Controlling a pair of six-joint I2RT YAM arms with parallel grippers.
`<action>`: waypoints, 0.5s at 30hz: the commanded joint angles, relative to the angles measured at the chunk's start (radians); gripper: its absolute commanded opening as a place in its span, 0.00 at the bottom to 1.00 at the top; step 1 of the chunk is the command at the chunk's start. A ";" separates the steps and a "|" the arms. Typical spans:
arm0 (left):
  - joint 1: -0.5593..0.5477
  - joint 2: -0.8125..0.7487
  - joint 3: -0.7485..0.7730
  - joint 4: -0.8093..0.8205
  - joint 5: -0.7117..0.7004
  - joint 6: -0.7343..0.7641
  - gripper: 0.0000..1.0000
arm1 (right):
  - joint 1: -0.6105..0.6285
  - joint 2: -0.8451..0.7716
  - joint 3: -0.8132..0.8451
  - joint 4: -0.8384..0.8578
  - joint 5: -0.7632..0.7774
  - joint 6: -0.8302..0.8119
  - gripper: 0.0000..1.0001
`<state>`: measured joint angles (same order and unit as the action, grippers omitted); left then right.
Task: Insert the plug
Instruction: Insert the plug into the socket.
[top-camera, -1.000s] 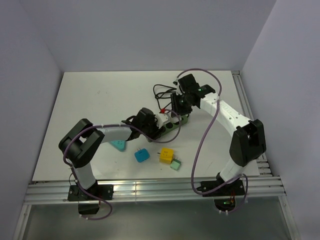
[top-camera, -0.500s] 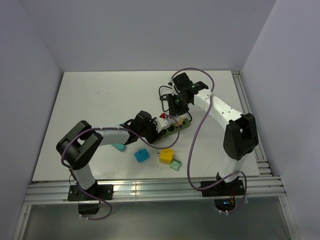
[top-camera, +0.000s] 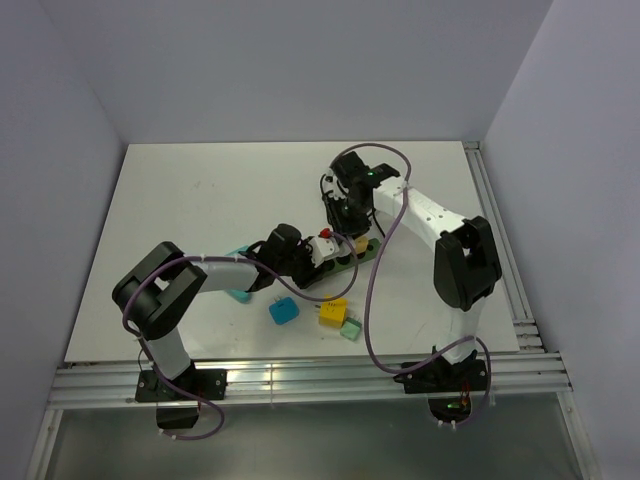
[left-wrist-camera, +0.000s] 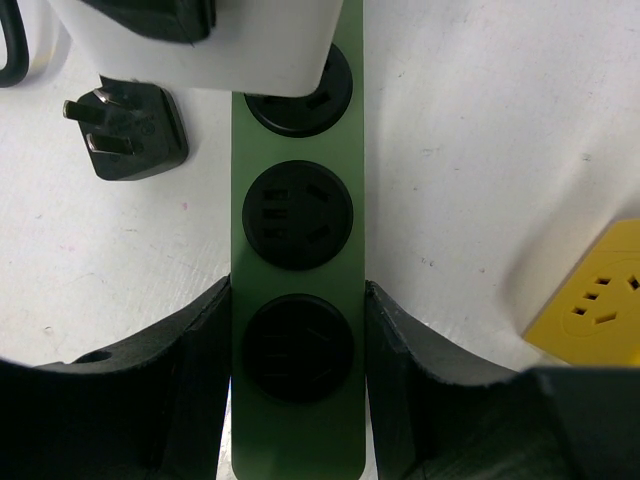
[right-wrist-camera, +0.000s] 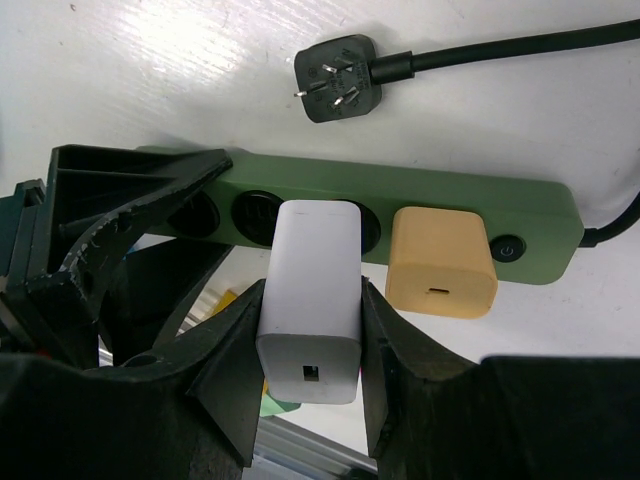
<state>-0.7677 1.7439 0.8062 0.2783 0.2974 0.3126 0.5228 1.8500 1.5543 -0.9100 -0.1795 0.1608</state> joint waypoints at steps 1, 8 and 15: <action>-0.022 -0.040 -0.013 0.024 0.092 0.023 0.00 | 0.014 0.014 0.064 -0.032 0.028 -0.021 0.00; -0.022 -0.044 -0.015 0.027 0.082 0.023 0.01 | 0.023 0.041 0.092 -0.067 0.071 -0.020 0.00; -0.022 -0.053 -0.019 0.028 0.078 0.022 0.00 | 0.032 0.064 0.095 -0.067 0.084 -0.010 0.00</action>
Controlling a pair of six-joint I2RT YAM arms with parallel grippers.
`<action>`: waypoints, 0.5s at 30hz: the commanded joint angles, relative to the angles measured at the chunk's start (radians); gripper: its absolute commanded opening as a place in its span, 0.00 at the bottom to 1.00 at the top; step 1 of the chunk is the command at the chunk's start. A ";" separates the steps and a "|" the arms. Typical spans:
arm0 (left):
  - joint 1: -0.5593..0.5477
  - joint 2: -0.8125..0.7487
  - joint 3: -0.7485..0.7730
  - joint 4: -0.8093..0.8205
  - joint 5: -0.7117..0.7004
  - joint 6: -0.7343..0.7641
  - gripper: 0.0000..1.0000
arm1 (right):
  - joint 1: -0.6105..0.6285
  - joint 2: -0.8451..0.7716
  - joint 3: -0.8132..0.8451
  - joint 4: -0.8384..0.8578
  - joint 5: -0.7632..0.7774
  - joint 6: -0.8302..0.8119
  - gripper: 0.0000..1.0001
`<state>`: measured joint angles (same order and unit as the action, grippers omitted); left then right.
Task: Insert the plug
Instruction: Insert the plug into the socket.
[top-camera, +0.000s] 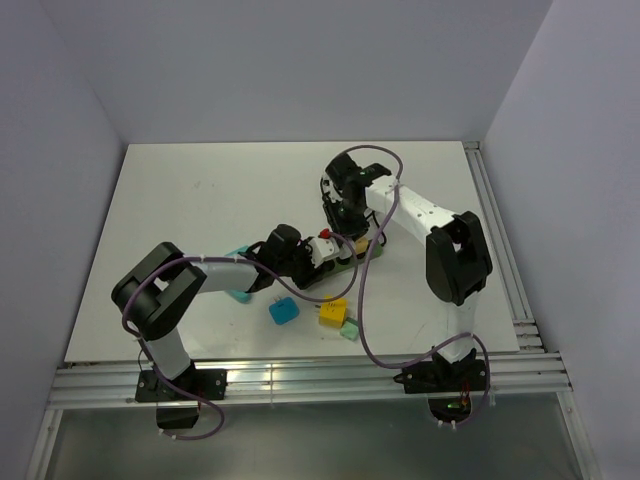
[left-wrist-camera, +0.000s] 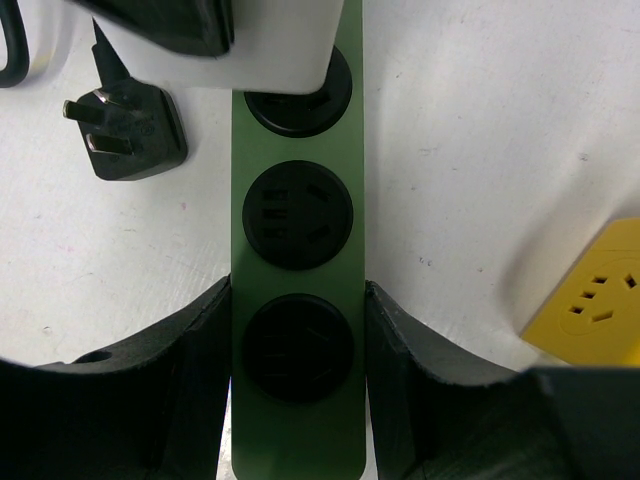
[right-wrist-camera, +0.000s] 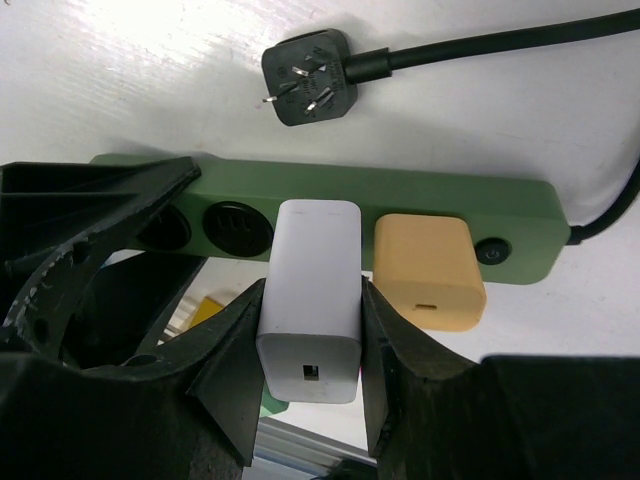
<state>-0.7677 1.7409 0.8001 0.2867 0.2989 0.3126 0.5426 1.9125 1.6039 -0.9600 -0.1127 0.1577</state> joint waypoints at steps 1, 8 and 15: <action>-0.022 -0.050 -0.015 0.020 0.078 0.020 0.00 | 0.014 0.011 0.045 -0.016 0.018 -0.006 0.00; -0.022 -0.049 -0.010 0.014 0.085 0.023 0.00 | 0.017 0.031 0.053 -0.003 0.027 0.003 0.00; -0.022 -0.063 -0.021 0.025 0.080 0.022 0.00 | 0.030 0.066 0.073 -0.022 0.062 0.008 0.00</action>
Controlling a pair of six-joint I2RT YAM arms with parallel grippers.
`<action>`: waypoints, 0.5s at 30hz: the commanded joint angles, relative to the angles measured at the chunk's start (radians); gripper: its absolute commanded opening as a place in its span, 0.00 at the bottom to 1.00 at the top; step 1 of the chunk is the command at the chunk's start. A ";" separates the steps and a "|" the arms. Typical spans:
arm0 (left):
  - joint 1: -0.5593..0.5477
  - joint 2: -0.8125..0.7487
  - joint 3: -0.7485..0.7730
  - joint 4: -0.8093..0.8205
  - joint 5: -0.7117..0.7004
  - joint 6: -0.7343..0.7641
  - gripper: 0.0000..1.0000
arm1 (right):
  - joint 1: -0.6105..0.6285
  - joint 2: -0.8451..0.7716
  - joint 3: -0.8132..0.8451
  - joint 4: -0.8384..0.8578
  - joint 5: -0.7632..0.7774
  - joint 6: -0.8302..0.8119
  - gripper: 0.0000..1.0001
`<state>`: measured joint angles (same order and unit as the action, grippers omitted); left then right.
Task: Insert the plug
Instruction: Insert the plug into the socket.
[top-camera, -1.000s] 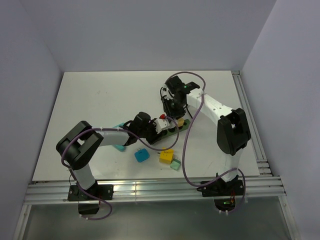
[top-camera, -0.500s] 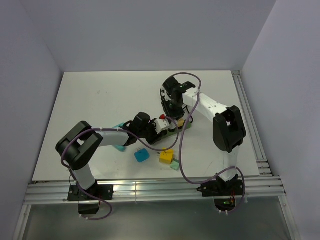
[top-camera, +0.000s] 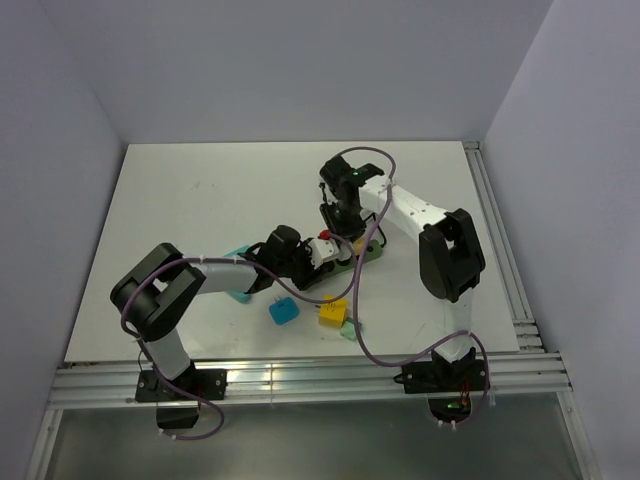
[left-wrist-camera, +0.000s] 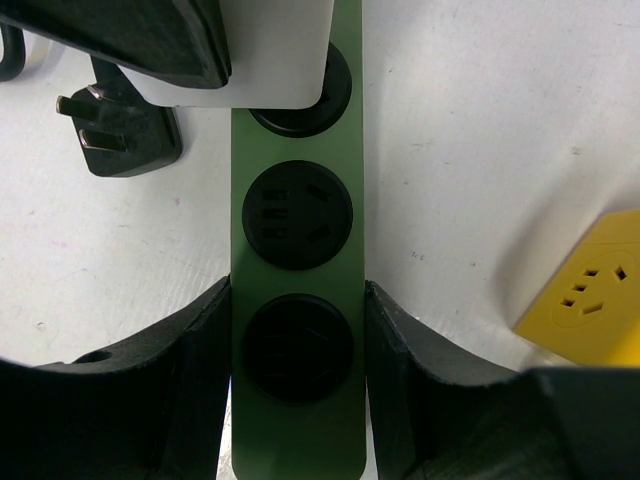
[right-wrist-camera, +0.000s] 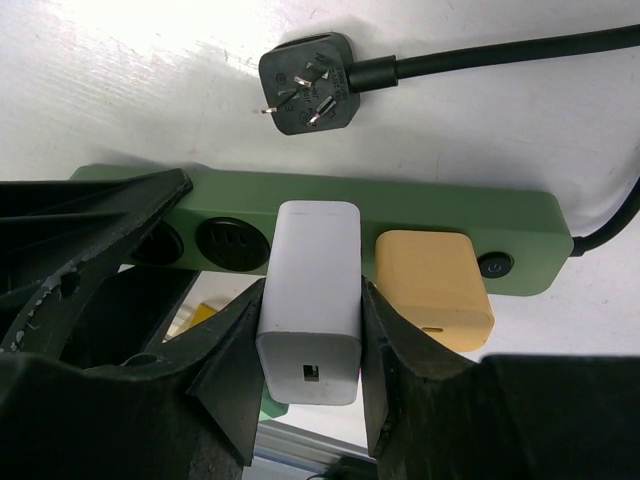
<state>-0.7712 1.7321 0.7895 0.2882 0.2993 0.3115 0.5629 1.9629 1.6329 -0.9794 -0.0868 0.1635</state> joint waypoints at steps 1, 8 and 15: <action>-0.020 -0.055 -0.012 0.025 0.080 0.021 0.00 | 0.012 0.019 0.050 -0.007 0.041 0.004 0.00; -0.020 -0.068 -0.021 0.032 0.084 0.018 0.00 | 0.026 0.057 0.059 -0.005 0.078 0.011 0.00; -0.019 -0.048 0.001 0.009 0.084 0.008 0.00 | 0.038 0.016 -0.044 0.091 0.085 0.048 0.00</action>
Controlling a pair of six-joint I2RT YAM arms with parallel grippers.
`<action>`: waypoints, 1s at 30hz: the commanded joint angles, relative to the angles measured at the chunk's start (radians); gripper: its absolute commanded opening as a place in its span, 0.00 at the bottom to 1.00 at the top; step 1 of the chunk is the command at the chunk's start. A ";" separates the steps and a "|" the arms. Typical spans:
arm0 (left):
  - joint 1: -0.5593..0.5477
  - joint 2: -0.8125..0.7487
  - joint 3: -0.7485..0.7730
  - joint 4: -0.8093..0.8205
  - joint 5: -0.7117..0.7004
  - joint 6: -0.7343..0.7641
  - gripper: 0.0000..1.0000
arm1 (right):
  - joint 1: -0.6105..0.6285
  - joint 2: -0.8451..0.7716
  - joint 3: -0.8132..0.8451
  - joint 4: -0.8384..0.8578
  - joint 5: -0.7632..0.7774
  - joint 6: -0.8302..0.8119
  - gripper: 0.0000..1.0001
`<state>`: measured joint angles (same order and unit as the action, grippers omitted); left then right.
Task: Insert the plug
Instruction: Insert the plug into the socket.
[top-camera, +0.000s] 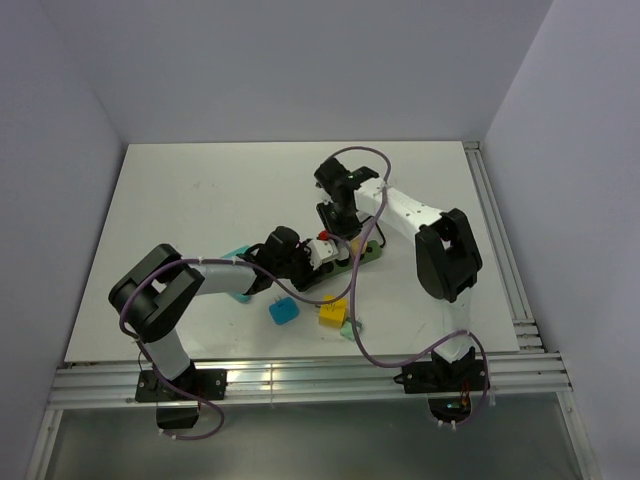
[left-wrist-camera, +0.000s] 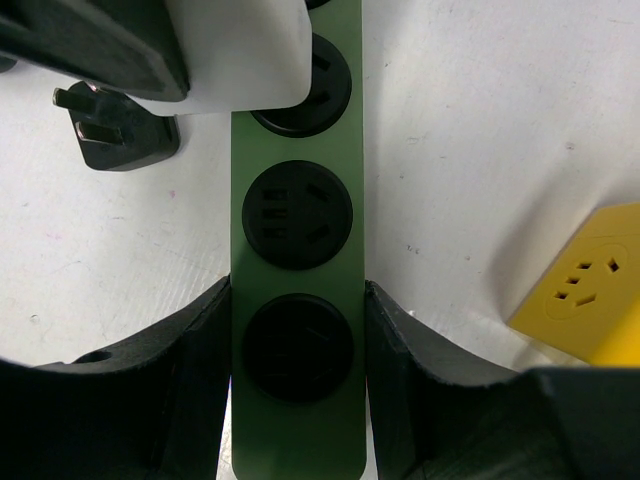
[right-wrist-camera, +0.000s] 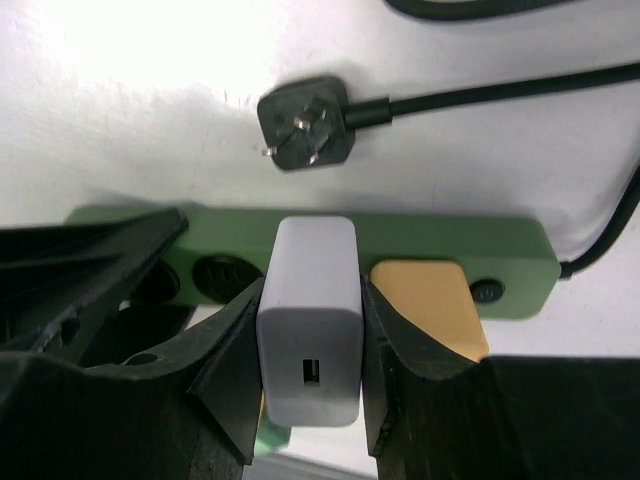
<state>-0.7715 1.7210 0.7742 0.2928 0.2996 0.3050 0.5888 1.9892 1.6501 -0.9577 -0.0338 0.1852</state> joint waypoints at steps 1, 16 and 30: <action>-0.018 -0.035 0.016 0.000 0.081 0.014 0.00 | 0.014 -0.021 -0.099 0.086 0.032 0.033 0.00; -0.018 -0.008 0.043 -0.026 0.099 -0.014 0.01 | 0.026 -0.231 -0.467 0.413 0.101 0.137 0.00; -0.017 0.000 0.051 -0.030 0.098 -0.027 0.00 | 0.065 -0.288 -0.608 0.517 0.169 0.180 0.00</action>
<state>-0.7712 1.7233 0.7918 0.2569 0.3088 0.2825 0.6231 1.7023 1.1259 -0.3367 0.1055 0.3107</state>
